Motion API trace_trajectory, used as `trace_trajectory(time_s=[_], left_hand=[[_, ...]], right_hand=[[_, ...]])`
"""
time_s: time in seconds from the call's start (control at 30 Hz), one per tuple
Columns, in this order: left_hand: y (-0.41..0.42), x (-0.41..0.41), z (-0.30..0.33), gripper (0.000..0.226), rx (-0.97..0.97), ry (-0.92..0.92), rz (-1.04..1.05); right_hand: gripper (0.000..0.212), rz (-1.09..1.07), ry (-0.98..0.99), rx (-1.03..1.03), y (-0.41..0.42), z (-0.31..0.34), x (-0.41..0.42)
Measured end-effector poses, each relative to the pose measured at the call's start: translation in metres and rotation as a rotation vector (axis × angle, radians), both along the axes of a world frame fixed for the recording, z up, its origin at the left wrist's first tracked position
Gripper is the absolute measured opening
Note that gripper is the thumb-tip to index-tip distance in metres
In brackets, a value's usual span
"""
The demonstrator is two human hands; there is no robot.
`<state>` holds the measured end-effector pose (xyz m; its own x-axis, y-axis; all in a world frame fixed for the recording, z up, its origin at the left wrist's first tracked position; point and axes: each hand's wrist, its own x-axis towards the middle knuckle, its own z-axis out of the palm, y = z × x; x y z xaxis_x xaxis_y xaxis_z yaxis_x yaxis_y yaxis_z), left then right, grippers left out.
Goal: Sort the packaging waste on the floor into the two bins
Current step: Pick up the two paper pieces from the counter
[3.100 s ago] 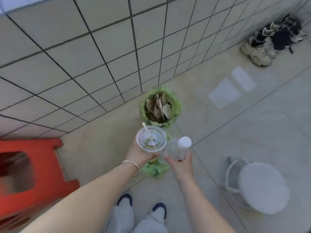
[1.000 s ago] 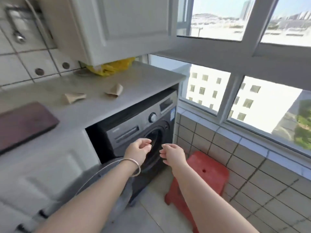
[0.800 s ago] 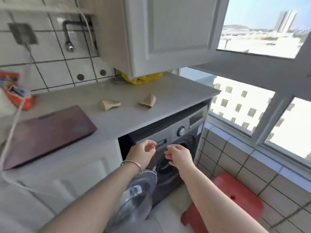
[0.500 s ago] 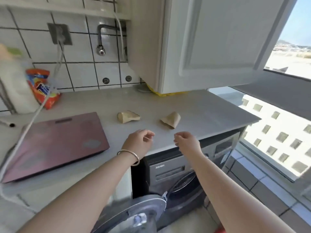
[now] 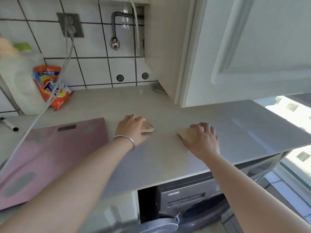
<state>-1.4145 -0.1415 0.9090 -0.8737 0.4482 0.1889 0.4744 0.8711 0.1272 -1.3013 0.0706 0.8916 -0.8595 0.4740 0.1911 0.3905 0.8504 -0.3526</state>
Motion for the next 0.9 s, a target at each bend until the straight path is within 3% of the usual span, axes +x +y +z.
trace_trajectory(time_s=[0.17,0.33,0.53,0.7,0.9], left_hand=[[0.012,-0.046,0.003,0.089,-0.318,-0.099,0.044],[0.025,-0.068,0.000,0.102,-0.325,-0.359,0.058],[0.029,-0.070,-0.008,0.104,-0.121,-0.283,-0.068],[0.048,-0.051,-0.012,0.108,0.091,-0.228,-0.252],[0.095,-0.019,-0.020,0.087,0.256,-0.283,-0.461]], right_hand=[[0.081,0.022,-0.169,-0.012,0.006,-0.004,-0.028],[0.079,-0.030,-0.252,-0.057,0.011,-0.011,-0.039],[0.070,-0.125,-0.145,-0.103,0.002,-0.014,-0.047],[0.074,-0.304,0.096,-0.344,-0.008,-0.005,-0.034],[0.061,-0.554,0.345,-0.684,-0.005,-0.001,0.004]])
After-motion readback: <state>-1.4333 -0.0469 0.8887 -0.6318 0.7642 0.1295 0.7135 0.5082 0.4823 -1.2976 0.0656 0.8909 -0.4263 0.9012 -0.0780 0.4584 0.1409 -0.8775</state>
